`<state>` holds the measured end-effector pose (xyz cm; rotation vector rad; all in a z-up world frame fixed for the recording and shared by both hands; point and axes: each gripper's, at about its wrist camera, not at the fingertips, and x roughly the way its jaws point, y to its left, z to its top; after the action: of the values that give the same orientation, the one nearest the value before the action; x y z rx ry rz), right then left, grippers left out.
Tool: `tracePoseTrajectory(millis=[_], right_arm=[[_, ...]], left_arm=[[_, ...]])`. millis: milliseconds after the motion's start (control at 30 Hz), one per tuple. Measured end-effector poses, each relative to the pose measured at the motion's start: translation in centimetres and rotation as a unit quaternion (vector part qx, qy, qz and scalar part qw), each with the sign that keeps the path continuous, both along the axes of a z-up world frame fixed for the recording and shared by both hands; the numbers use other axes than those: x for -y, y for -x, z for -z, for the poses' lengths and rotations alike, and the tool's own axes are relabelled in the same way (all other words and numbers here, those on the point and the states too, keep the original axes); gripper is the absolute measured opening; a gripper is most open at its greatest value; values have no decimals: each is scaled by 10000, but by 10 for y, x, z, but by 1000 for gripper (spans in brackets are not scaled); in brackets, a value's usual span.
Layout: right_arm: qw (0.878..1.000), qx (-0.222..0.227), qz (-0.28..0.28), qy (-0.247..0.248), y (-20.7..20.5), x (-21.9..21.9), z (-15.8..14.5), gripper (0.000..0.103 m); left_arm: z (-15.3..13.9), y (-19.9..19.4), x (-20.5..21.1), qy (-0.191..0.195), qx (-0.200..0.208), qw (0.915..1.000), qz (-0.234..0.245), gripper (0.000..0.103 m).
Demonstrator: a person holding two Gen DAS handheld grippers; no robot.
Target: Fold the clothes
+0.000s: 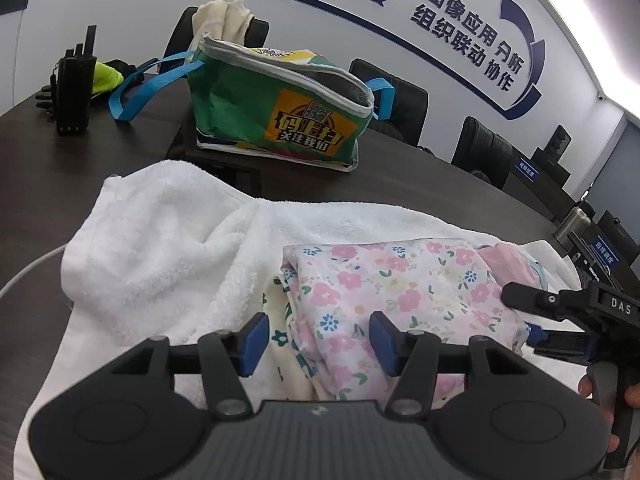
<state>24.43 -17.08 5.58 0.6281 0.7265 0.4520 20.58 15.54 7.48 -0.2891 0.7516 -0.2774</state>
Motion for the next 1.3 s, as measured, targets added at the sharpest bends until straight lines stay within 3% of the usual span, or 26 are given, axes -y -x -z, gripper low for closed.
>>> tracePoseTrajectory(millis=[167, 333, 400, 433, 567, 667, 833, 900, 933, 1000, 1033, 1067, 1100, 1133, 1167, 1233, 1300], right_arm=[[9957, -288, -220, -856, -14, 0, 16, 70], [9949, -450, -417, -803, -27, -19, 20, 69], [9956, -391, -530, -668, -29, -28, 18, 39], [9947, -423, -639, -686, -31, -31, 19, 14], [9898, -375, -809, -1108, -26, -28, 17, 12], [9885, -507, -694, -1242, -27, -19, 32, 13], [9966, -81, -590, -572, -13, -21, 37, 19], [9981, 150, -544, -244, -8, -24, 27, 31], [9986, 270, -461, -45, -5, -24, 20, 44], [9969, 612, -252, 417, 0, -24, 4, 48], [9923, 940, -86, 796, 7, -25, -6, 47], [9837, 1337, 28, 1201, 14, -30, -15, 40], [9715, 1749, 112, 1596, 22, -37, -23, 31], [9577, 2112, 150, 1948, 28, -46, -30, 17], [9464, 2356, 78, 2206, 33, -56, -34, 15], [9397, 2449, -226, 2377, 31, -71, -32, 11], [9374, 2220, -466, 2644, 26, -85, -16, 11]], left_arm=[[-1, 2, 4, -97, 59, 9999, 5, 54], [0, 0, 3, -73, 48, 10000, 15, 54], [0, 0, 2, -91, 47, 9999, 19, 54], [0, 0, 1, -77, 42, 10000, 23, 54], [-1, 0, -2, -18, 20, 10000, 41, 54], [1, 0, 2, -30, 23, 9999, 120, 56], [0, 2, 6, -216, 63, 9996, 167, 57], [-2, 2, 4, -214, 75, 9997, 132, 57], [-2, 2, 5, -245, 99, 9996, 119, 57], [-2, 4, 8, -334, 146, 9993, 121, 57], [-3, 4, 10, -376, 166, 9991, 120, 57], [-3, 4, 11, -416, 184, 9989, 117, 57], [-4, 5, 11, -449, 200, 9987, 120, 57], [-4, 5, 12, -474, 212, 9986, 122, 57], [-4, 5, 12, -474, 210, 9986, 122, 57], [-3, 4, 11, -444, 185, 9988, 109, 57], [-3, 4, 12, -458, 191, 9987, 104, 59]])
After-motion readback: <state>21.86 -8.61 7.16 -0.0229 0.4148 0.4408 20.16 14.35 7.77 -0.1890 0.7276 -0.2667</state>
